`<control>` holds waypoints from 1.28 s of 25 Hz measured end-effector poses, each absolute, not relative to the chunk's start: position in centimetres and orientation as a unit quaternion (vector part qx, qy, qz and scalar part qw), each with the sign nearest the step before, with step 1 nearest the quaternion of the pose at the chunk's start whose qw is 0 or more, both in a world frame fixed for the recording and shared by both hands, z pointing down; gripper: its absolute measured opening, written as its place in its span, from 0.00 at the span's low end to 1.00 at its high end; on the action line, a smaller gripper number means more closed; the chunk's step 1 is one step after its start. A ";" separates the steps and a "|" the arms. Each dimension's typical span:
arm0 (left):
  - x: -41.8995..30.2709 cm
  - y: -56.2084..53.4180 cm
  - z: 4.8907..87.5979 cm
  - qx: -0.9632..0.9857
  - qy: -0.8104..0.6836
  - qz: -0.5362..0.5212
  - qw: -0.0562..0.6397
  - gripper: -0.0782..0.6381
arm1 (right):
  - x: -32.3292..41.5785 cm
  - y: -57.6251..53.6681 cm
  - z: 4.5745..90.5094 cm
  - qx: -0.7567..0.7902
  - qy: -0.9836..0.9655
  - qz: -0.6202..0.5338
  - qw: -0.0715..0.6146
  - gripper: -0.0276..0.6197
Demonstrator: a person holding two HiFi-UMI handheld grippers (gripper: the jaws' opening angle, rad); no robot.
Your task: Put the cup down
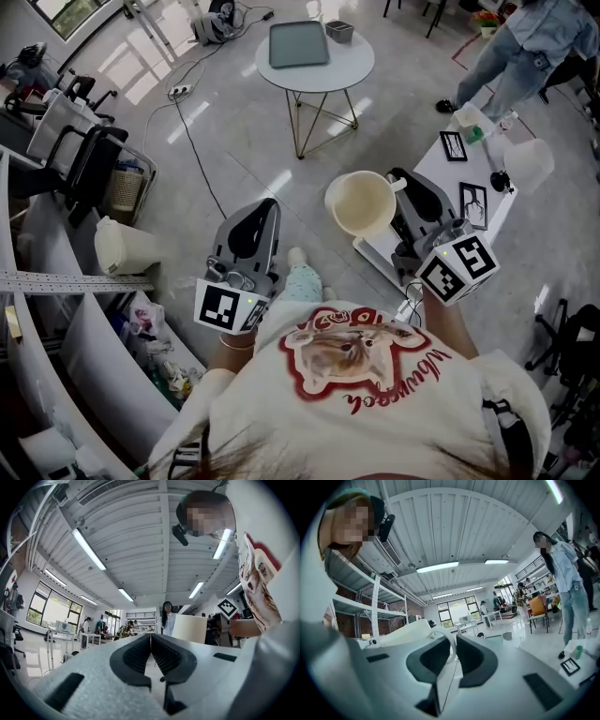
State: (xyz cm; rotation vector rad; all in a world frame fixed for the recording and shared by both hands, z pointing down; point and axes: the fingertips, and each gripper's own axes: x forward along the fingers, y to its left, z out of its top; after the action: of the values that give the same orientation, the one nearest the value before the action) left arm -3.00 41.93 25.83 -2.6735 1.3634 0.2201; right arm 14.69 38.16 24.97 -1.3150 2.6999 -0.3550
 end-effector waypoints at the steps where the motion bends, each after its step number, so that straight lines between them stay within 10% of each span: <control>1: -3.1 41.7 25.8 -0.886 0.453 0.073 0.067 0.13 | 14.6 37.9 25.0 -0.433 0.892 -0.118 0.061 0.12; 32: -8.8 14.5 25.1 -0.906 0.411 0.081 0.068 0.13 | 9.0 12.7 24.8 -0.471 0.872 -0.116 0.066 0.11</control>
State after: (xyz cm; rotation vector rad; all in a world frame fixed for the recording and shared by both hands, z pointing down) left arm -8.84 14.47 25.07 -2.7287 1.2381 0.2428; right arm 8.96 12.73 24.85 -1.4194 2.6297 -0.3486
